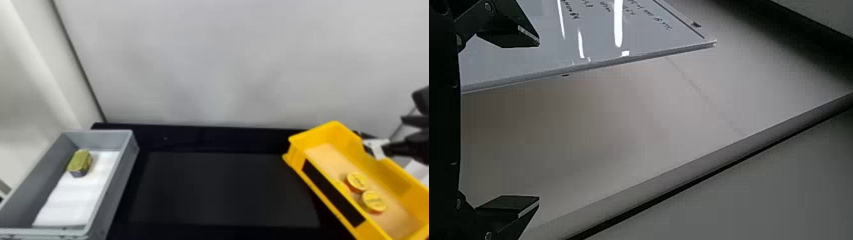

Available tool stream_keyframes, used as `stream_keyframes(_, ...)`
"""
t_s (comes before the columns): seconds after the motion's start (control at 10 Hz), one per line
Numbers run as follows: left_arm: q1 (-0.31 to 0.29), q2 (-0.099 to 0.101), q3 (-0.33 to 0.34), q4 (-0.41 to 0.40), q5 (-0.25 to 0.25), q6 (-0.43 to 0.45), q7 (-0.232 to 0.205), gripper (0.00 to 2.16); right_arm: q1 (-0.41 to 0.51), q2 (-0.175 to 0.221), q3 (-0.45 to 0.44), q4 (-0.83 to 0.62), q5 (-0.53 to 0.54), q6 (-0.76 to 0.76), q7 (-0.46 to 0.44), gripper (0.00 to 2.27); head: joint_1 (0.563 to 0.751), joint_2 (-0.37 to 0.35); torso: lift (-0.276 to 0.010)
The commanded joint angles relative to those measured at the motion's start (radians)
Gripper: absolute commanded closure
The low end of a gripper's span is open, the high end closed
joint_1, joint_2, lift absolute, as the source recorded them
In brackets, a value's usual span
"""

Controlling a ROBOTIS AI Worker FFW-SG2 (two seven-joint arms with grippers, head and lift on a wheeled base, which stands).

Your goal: Pick up the round yellow can and place it in the yellow rectangular box

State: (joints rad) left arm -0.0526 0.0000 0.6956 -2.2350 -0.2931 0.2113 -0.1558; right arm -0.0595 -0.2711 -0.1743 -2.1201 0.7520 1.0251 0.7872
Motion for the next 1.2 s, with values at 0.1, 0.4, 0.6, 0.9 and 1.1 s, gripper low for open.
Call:
stream_keyframes(0.1, 0.008, -0.003, -0.007, 0.0, 0.005, 0.0, 0.012, 0.16, -0.062, 0.007, -0.016, -0.101, -0.106, -0.135, -0.09, 0.1, 0.686, 0.014, -0.054)
stream_keyframes(0.4, 0.016, -0.003, 0.0, -0.003, 0.008, 0.0, 0.024, 0.16, -0.082, -0.011, -0.143, -0.165, -0.16, -0.27, -0.17, 0.13, 0.686, 0.014, -0.055)
stream_keyframes(0.6, 0.016, -0.003, 0.009, -0.008, 0.012, 0.0, 0.03, 0.16, -0.086, -0.06, -0.18, -0.216, -0.192, -0.281, -0.264, 0.13, 0.686, 0.014, -0.055)
stream_keyframes(0.9, 0.013, -0.003, 0.029, -0.015, 0.011, 0.002, 0.039, 0.16, -0.089, -0.08, -0.26, -0.251, -0.235, -0.328, -0.321, 0.13, 0.686, 0.014, -0.055)
stream_keyframes(1.1, 0.013, -0.003, 0.047, -0.021, 0.012, 0.007, 0.047, 0.16, -0.091, -0.079, -0.298, -0.265, -0.304, -0.361, -0.374, 0.13, 0.686, 0.014, -0.055)
